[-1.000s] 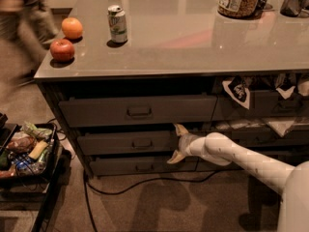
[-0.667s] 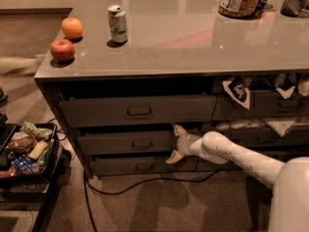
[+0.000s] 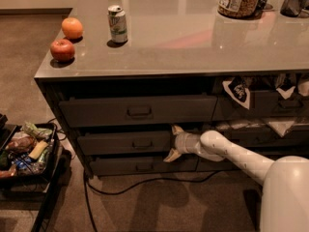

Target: Open middle drawer

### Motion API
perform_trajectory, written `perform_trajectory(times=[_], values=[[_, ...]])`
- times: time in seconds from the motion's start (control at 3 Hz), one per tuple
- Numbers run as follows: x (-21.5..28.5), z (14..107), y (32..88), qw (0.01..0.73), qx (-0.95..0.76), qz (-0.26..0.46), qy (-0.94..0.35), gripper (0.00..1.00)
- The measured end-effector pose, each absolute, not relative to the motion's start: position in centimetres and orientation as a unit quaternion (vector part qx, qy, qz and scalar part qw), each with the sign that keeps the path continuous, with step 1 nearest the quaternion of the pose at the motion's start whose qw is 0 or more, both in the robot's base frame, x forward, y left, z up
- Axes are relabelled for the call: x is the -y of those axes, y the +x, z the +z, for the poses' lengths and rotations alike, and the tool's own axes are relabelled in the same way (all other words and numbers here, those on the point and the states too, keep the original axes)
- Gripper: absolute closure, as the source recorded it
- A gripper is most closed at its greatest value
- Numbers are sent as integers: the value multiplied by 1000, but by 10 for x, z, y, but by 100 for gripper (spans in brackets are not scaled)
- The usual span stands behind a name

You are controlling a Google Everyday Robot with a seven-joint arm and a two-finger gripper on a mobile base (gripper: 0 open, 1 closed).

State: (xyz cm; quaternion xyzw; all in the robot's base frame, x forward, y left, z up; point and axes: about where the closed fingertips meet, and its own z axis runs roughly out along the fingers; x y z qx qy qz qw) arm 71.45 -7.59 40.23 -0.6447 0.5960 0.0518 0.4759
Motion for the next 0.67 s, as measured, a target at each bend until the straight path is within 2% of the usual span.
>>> perform_trajectory(times=[0.67], values=[[76, 402, 714, 476, -596, 52, -645, 41]])
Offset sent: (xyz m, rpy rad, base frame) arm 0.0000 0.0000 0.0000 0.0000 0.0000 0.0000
